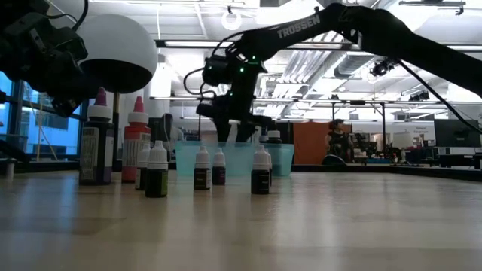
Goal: Pick & Place food coloring
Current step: Put the small purple dye bottle in the green bin
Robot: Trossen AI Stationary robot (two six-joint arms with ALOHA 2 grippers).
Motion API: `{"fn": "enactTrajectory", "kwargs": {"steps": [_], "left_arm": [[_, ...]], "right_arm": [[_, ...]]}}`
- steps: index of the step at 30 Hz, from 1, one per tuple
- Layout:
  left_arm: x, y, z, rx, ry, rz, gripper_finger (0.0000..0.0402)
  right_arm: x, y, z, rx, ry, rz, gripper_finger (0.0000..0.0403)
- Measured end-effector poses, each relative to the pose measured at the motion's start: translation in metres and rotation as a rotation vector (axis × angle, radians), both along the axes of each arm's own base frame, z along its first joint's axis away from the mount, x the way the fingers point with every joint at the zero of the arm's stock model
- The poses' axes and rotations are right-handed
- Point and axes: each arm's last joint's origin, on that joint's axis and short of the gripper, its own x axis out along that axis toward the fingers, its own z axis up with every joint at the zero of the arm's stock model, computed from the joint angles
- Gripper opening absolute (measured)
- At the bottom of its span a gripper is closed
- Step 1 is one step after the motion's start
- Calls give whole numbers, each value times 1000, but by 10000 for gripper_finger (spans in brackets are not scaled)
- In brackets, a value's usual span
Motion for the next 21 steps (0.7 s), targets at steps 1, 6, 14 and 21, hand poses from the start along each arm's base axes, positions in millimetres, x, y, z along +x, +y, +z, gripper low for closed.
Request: {"fn": "enactTrajectory", "kwargs": {"steps": [1, 6, 14, 21], "left_arm": [[0, 0, 0, 0, 0, 0, 0], [0, 0, 0, 0, 0, -1, 0], [0, 0, 0, 0, -1, -1, 0], [0, 0, 0, 0, -1, 0, 0]], "right_arm": [[-1, 0, 5, -3, -6, 4, 190], [-8, 3, 37, -40, -61, 52, 191], [-30, 15, 112, -147, -189, 145, 190], [-57, 45, 178, -230, -298, 319, 190]]}}
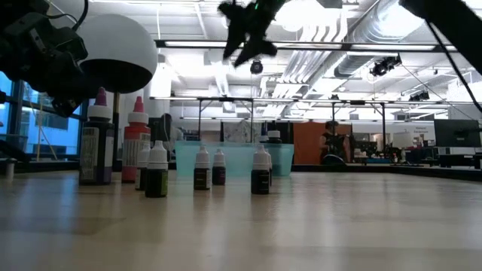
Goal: Pick & Place food coloring
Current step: Put the small purple dye bottle in the green bin
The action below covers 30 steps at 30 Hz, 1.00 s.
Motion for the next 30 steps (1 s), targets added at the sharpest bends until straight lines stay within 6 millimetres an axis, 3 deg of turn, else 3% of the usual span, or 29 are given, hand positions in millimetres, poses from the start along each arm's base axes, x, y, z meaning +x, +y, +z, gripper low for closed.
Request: {"fn": "enactTrajectory", "kwargs": {"steps": [7, 13, 19, 24, 30], "left_arm": [[0, 0, 0, 0, 0, 0, 0], [0, 0, 0, 0, 0, 0, 0], [0, 0, 0, 0, 0, 0, 0], [0, 0, 0, 0, 0, 0, 0], [0, 0, 0, 0, 0, -1, 0]], "right_arm": [[-29, 37, 41, -87, 7, 179, 190], [-45, 76, 45, -72, 138, 377, 190], [-57, 110, 27, 23, 390, 418, 190], [-57, 133, 1, 91, 453, 442, 190], [-49, 154, -60, 151, 588, 457, 190]]}}
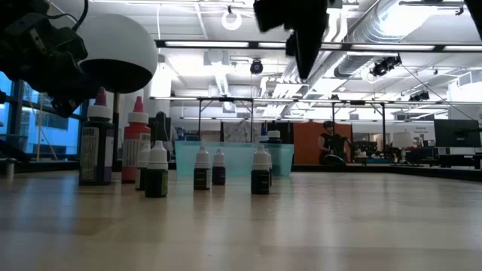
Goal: Pick & Place food coloring
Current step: Put the small purple dye bottle in the green bin
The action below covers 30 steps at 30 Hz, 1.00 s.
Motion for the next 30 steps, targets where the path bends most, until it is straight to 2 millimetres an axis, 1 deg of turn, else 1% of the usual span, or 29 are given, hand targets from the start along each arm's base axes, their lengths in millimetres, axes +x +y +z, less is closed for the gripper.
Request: {"fn": "enactTrajectory", "kwargs": {"steps": [3, 6, 9, 13, 19, 25, 30], "left_arm": [[0, 0, 0, 0, 0, 1, 0], [0, 0, 0, 0, 0, 1, 0], [0, 0, 0, 0, 0, 1, 0], [0, 0, 0, 0, 0, 1, 0], [0, 0, 0, 0, 0, 1, 0], [0, 0, 0, 0, 0, 1, 0], [0, 0, 0, 0, 0, 1, 0]], "right_arm": [[8, 14, -33, 40, -38, 55, 190], [15, 24, -61, 51, -106, 121, 190], [19, 28, -82, 34, -173, 155, 190], [22, 32, -105, 10, -257, 216, 190], [18, 38, -126, -6, -290, 251, 190], [17, 39, -136, -93, -326, 243, 190], [18, 39, -141, -95, -366, 241, 190]]}}
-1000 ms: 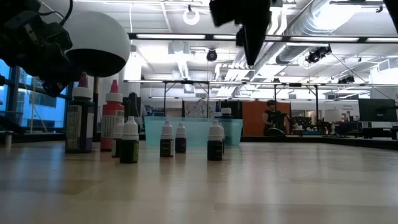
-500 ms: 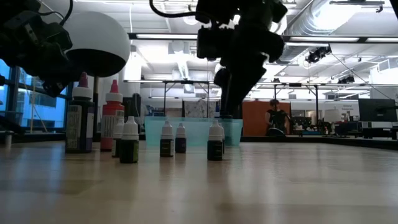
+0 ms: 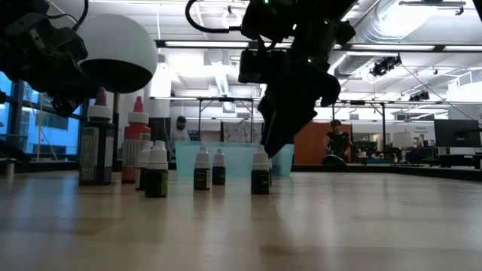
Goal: Pick & Place food coloring
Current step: Put the small purple dye bottle in the green bin
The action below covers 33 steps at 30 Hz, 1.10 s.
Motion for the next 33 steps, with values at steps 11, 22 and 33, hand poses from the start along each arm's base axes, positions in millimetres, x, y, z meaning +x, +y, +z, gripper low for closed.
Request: {"fn": "enactTrajectory", "kwargs": {"steps": [11, 22, 33], "left_arm": [[0, 0, 0, 0, 0, 0, 0], [0, 0, 0, 0, 0, 0, 0], [0, 0, 0, 0, 0, 0, 0]], "right_arm": [[0, -1, -1, -17, -4, -10, 188], [0, -1, -1, -12, -3, -8, 157], [1, 0, -8, 3, 18, 0, 150]]}}
